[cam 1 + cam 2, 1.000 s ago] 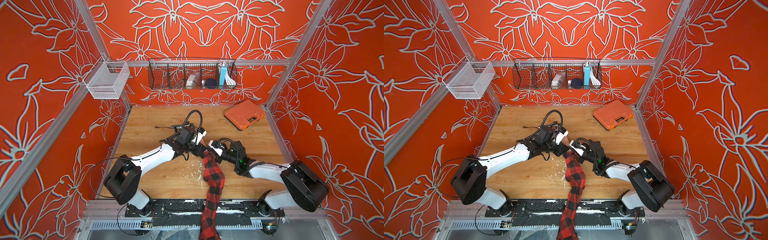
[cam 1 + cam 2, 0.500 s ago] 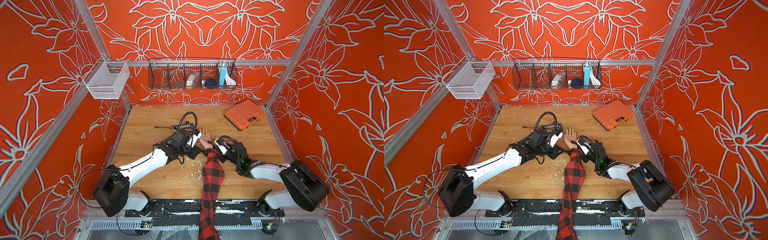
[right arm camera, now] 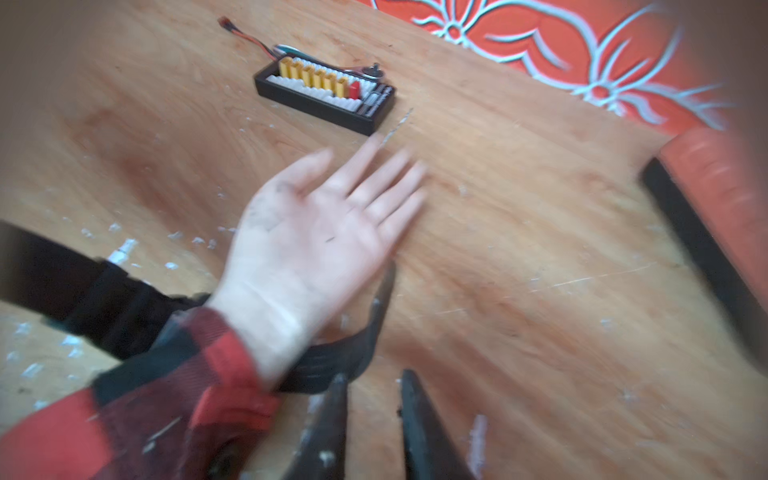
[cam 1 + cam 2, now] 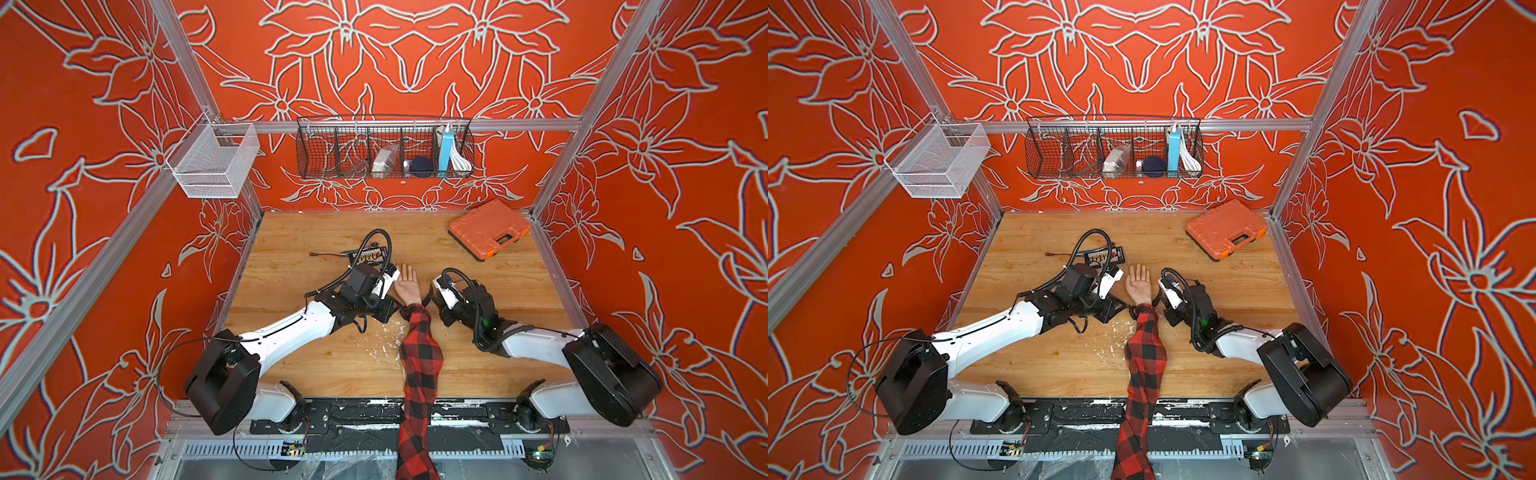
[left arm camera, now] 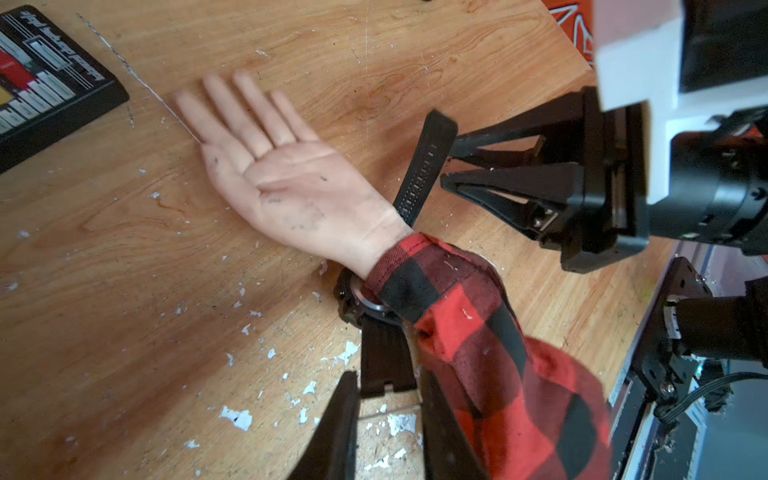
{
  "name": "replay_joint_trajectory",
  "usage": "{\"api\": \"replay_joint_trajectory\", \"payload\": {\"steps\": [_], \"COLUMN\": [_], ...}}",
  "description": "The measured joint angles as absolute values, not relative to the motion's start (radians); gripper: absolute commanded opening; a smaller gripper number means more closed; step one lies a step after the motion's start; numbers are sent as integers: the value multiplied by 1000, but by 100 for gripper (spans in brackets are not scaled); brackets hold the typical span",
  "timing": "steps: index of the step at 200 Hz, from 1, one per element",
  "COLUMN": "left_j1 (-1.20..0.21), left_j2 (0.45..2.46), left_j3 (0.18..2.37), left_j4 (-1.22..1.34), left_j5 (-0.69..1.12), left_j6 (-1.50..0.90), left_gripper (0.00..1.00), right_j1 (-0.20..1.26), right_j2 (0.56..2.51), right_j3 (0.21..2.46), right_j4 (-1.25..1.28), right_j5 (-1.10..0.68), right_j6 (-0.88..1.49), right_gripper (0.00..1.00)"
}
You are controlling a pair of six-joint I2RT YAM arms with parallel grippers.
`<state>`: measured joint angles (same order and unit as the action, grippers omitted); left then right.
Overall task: Take off the watch
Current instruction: Untie the watch from the hand, then take off the watch from the hand.
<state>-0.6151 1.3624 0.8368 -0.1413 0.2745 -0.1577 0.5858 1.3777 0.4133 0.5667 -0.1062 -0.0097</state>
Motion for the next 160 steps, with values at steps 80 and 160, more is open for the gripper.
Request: {"api": "replay_joint_trajectory", "payload": {"steps": [80,160], "left_j1": [-615,-614], "left_j2": [1362,1251], "left_j3": [756,689], "left_j4": [-66,-39], "left_j5": [245,197], "left_j6": [-184,-210], "left_gripper": [22,22], "right_j1": [583,645], "right_j2": [1218,1280], "right_j3": [636,785], "right_j4": [101,-206], "right_j5": [-48,-215], "right_j6": [199,395], "right_gripper": [51,67]}}
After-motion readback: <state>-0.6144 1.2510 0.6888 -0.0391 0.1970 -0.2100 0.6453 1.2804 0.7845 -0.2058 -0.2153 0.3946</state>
